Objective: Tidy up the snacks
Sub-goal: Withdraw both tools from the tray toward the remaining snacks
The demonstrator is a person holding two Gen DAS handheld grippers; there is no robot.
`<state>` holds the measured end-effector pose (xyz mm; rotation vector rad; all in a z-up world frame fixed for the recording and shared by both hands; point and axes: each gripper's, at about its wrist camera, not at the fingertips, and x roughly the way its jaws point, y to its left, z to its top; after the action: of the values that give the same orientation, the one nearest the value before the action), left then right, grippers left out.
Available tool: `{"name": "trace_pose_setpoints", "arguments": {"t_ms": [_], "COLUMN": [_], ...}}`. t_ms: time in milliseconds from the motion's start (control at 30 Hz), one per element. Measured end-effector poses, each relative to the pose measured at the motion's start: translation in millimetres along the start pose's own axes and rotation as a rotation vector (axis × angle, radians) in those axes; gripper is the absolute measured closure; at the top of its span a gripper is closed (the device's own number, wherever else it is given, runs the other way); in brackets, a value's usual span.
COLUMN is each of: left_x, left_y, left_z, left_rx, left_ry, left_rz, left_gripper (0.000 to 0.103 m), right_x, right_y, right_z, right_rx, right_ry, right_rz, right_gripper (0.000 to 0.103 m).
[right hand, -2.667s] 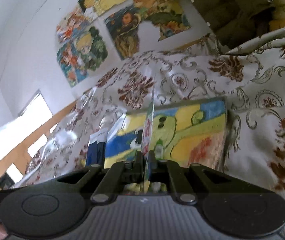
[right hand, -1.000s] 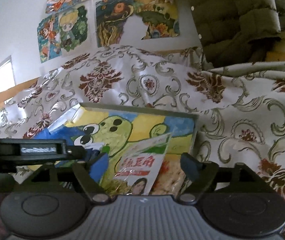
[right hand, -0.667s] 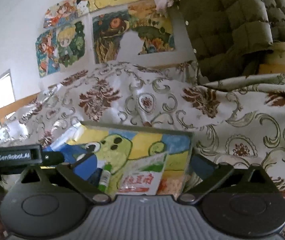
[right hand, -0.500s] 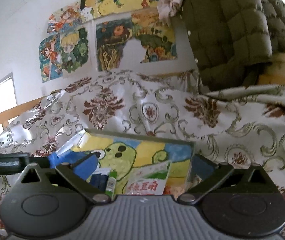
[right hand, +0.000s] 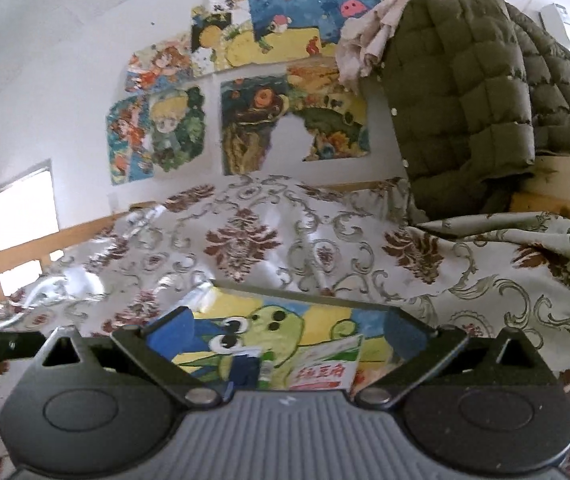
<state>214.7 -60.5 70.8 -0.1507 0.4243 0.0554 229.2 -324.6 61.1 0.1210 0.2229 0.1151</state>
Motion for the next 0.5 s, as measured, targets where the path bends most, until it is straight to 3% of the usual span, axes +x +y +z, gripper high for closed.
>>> {"name": "trace_pose_setpoints", "arguments": {"t_ms": [300,500], "left_x": [-58,-77], "left_y": [46,66], "left_z": [-20,-35], "left_rx": [0.020,0.019], "left_ry": [-0.010,0.019], "left_rz": [0.035,0.032], "left_gripper": [0.001,0.001], "right_x": [-46,-68], "right_y": [11,30], "right_z": [-14,-28], "right_rx": [0.062,0.027], "right_ry": [-0.037,0.013], "right_rz": [0.031,0.029], "right_gripper": [0.000,0.000]}}
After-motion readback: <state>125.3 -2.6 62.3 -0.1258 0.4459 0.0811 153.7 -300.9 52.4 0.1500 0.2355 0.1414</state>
